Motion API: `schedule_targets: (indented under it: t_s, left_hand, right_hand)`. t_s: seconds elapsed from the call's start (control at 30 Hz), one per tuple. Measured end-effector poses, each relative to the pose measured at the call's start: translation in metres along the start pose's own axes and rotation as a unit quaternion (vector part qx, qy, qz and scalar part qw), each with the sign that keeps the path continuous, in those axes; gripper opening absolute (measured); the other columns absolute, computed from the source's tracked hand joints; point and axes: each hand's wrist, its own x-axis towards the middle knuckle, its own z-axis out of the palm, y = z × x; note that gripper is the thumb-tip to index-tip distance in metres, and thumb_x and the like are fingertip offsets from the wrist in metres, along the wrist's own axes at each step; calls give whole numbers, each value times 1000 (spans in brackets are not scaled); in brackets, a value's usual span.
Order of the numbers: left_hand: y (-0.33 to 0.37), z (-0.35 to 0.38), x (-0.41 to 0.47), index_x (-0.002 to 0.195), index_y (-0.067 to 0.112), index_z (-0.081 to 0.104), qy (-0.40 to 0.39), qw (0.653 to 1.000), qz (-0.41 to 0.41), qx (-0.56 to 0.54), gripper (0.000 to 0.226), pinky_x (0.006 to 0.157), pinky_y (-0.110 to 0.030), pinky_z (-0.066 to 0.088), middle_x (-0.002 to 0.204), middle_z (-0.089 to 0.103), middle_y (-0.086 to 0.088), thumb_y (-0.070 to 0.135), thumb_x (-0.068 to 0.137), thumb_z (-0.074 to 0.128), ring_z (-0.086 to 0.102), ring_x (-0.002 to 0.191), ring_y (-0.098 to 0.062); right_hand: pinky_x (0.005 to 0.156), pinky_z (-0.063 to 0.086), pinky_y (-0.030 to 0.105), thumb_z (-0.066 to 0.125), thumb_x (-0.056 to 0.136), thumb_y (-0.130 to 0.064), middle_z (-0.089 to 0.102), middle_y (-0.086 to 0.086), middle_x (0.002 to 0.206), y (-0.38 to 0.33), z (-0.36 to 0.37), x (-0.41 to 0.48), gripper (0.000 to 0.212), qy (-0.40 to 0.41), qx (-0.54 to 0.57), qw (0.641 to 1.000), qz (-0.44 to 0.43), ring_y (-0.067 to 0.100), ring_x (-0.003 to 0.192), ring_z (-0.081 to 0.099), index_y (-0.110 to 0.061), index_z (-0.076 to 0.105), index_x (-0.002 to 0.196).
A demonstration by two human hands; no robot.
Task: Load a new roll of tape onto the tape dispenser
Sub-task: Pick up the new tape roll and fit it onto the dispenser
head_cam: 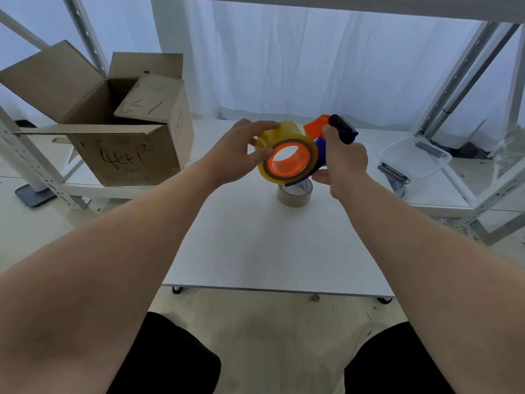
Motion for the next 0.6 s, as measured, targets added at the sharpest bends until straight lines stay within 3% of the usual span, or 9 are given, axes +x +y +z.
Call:
schedule_targets:
  t_s: [0.17,0.3,0.47,0.6]
  left_hand:
    - [0,4,1,138,36,38,-35,999,-11,32,50,90,-26,40,128,45,-4,34,91,55,47,108,-16]
    - [5,4,1,134,27,49,-9,996,10,88,45,90,-30,43,128,51,-5,37,90,54,51,111,-21]
    - [12,3,2,131,20,53,17,996,22,88,44,88,-27,43,128,54,-6,35,90,55,52,111,-21]
    - [15,2,1,131,20,53,14,996,16,85,45,89,-29,43,129,54,-6,36,89,55,51,112,-21]
  right_hand:
    - [88,56,42,55,86,-49,59,7,118,2,-1,0,59,18,-43,998,-45,27,108,59,-14,42,131]
    - [86,56,41,56,85,-49,57,0,103,5,1,-2,57,28,-83,992,-92,21,99,57,-14,44,127]
    - [86,56,39,54,86,-51,57,1,107,3,3,0,57,27,-85,992,-91,20,100,57,-15,43,129]
    - [77,55,29,54,85,-52,54,-1,103,3,7,-1,57,26,-120,982,-146,16,93,54,-13,45,127]
